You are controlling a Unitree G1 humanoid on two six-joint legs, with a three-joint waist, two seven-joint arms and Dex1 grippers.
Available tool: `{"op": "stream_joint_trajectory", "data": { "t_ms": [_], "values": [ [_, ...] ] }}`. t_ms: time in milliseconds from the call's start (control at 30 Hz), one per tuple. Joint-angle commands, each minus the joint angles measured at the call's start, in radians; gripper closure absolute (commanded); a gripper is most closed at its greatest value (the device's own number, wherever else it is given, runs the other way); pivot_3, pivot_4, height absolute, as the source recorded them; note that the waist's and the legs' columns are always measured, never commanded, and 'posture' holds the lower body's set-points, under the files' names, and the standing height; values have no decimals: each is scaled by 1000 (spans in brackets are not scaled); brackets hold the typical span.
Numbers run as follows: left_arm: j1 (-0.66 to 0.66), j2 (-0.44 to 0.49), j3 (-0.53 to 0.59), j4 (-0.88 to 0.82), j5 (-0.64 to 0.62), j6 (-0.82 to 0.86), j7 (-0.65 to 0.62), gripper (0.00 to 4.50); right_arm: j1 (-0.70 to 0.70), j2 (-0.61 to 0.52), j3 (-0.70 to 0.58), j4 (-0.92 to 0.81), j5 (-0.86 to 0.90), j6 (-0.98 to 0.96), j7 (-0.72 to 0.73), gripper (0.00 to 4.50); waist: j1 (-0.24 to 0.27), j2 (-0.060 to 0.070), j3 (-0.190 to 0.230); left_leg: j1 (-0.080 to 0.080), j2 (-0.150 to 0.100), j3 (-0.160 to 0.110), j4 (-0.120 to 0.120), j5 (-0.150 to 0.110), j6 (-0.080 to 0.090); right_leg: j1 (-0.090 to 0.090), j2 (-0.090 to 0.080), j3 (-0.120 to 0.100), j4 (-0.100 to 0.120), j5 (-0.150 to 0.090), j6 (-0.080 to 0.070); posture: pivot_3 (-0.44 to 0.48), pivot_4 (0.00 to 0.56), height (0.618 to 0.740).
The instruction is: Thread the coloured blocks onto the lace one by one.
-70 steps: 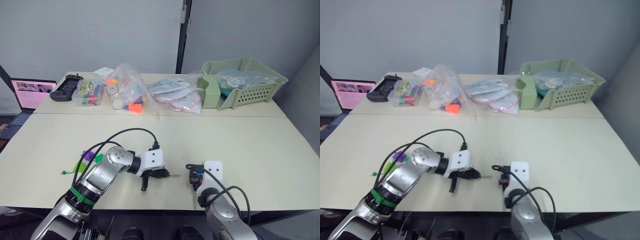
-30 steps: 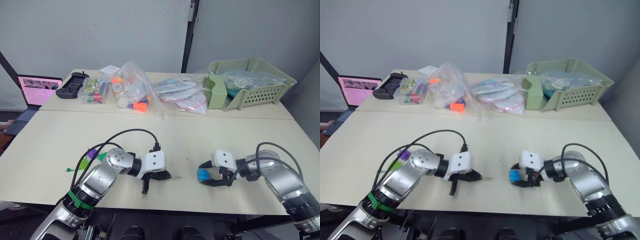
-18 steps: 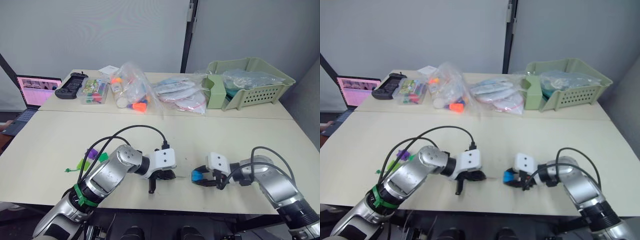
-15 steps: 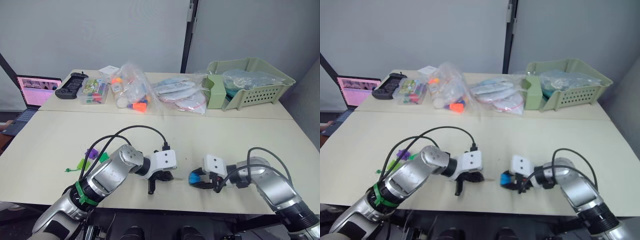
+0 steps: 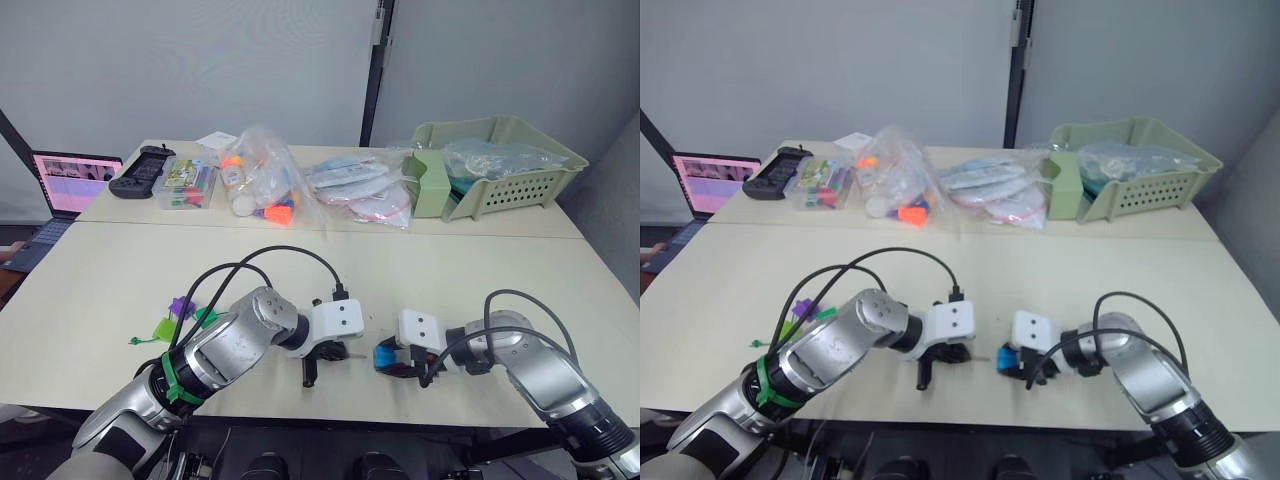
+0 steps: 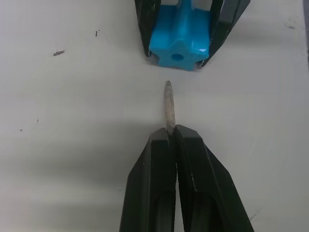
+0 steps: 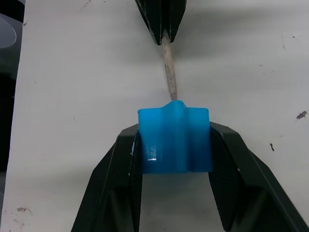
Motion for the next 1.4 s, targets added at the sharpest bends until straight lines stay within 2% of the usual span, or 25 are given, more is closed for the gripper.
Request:
{"op": "stream_joint_trajectory", "data": {
  "t_ms": [33, 400, 900, 1400],
  "values": [
    [-31, -20, -1, -17, -6, -5, 16, 4500, -3, 11, 31, -24, -7, 16, 3, 3139, 0, 0, 0, 0, 0, 0, 0, 0, 0, 0, 0, 0, 0, 0, 0, 0, 150, 740],
    [-50, -25, -10, 1, -9, -22, 21, 4500, -4, 15, 39, -45, -9, 37, 14, 3139, 0, 0, 0, 0, 0, 0, 0, 0, 0, 0, 0, 0, 0, 0, 0, 0, 150, 740],
    [-58, 26, -2, -35, -24, -9, 17, 4500, 4, 4, 44, -32, -21, 29, 15, 3139, 1, 0, 0, 0, 0, 0, 0, 0, 0, 0, 0, 0, 0, 0, 0, 0, 150, 740],
    [-72, 12, 2, -40, -50, -8, 27, 4500, 3, 7, 53, -39, -27, 39, 14, 3139, 2, 0, 0, 0, 0, 0, 0, 0, 0, 0, 0, 0, 0, 0, 0, 0, 150, 740]
  ]
}}
